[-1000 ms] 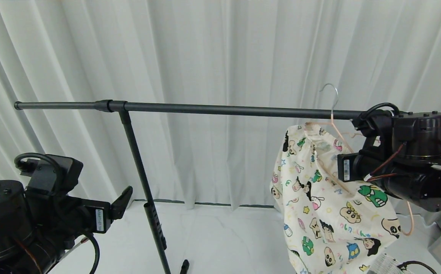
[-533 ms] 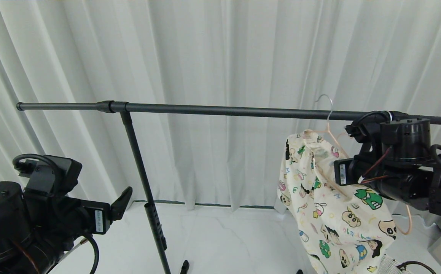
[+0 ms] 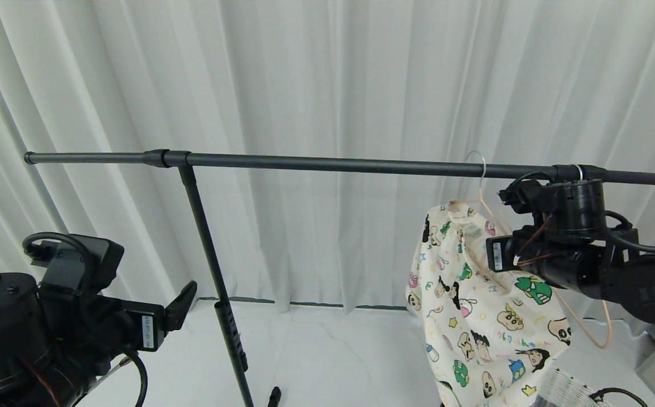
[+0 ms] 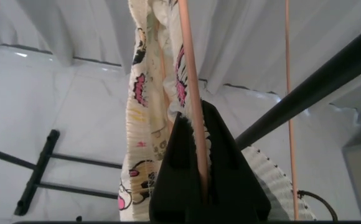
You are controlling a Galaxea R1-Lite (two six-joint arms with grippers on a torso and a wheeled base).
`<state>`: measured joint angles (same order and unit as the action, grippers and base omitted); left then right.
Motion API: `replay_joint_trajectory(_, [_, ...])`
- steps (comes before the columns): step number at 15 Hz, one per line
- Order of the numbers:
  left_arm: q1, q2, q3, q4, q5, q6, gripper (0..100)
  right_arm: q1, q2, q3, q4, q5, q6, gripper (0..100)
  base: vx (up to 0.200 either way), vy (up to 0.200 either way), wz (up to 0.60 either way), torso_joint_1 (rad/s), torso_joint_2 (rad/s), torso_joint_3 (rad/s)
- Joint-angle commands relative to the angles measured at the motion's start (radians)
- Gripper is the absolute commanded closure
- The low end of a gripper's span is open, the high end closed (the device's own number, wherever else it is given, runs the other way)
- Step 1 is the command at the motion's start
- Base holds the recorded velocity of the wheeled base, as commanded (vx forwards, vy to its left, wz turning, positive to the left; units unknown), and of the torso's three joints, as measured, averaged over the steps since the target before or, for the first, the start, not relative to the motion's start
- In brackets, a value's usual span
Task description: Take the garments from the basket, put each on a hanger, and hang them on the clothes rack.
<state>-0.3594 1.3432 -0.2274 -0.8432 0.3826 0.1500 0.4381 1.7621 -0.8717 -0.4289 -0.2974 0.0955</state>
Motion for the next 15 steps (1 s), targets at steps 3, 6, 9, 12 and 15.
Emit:
replay_joint_trajectory(3, [0.0, 0.004, 0.0, 0.0, -0.001, -0.001, 0, 0.005, 0.016, -0.001, 0.002, 0.0, 0.0, 100, 0.0, 0.0, 0.0, 0.0, 0.0, 0.0])
replay_joint_trajectory(6, [0.002, 0.004, 0.0, 0.0, -0.001, -0.001, 0, 0.005, -0.013, 0.003, 0.004, -0.002, 0.0, 0, 0.0, 0.0, 0.0, 0.0, 0.0, 0.0])
replay_joint_trajectory(9, [0.043, 0.001, -0.01, 0.0, 0.001, 0.002, 0, 0.019, -0.147, 0.019, 0.061, -0.017, 0.001, 0, 0.0, 0.0, 0.0, 0.0, 0.0, 0.0])
replay_joint_trajectory(12, [0.135, -0.018, -0.047, 0.0, 0.001, 0.011, 0, 0.007, -0.351, 0.01, 0.242, -0.094, -0.088, 0, 0.0, 0.0, 0.0, 0.0, 0.0, 0.0])
replay_joint_trajectory(15, [0.244, -0.036, -0.059, -0.002, -0.001, 0.068, 0, 0.001, -0.475, 0.011, 0.363, -0.167, -0.135, 0, 0.0, 0.0, 0.0, 0.0, 0.0, 0.0])
